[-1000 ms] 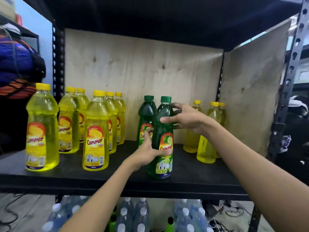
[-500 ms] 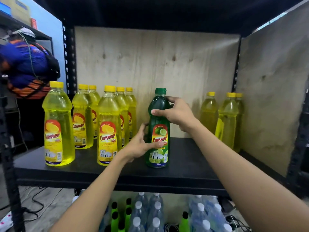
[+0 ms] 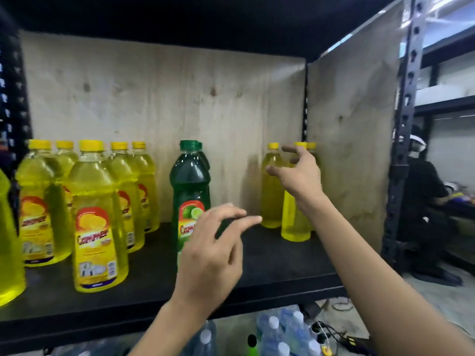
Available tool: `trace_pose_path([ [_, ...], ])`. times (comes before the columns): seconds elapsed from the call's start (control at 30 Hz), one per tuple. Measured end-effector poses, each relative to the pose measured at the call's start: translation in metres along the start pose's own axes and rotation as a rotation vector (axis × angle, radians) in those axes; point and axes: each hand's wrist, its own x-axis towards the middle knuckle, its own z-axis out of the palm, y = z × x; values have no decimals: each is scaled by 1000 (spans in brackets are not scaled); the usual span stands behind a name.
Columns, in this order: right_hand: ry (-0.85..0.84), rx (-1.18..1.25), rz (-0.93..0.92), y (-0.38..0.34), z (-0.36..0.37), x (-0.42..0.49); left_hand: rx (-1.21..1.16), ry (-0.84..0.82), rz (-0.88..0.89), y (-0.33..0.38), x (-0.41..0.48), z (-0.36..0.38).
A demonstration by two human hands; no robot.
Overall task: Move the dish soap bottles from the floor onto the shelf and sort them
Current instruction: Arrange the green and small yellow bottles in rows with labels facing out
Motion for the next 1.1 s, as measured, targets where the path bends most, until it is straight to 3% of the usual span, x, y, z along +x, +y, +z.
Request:
trace_pose_path([
  [0.07, 135, -57, 49, 26, -12, 16, -219, -159, -163, 6, 7, 44],
  [0.2, 95, -53, 90, 56, -19, 45, -377, -530, -706, -5, 22, 142],
  [0.27, 30, 4, 123, 62, -19, 58, -359, -626, -790, -6, 24, 177],
  [0.37, -49, 12, 142, 73, -18, 75, -407, -629, -878, -4, 17, 208],
  [0.5, 12, -219, 92, 73, -16, 73, -467, -559, -865, -9, 8, 222],
  [0.73, 137, -482, 68, 46, -14, 45, -480, -633, -813, -2, 7, 218],
  [0.9, -112, -275, 97, 38, -21, 52, -404, -627, -851, 7, 14, 210],
  [0.97, -153, -345, 59, 36, -27, 49, -431, -598, -879, 6, 15, 209],
  [1.1, 65, -734, -79, 33, -20, 28, -483, -517, -857, 9, 14, 205],
])
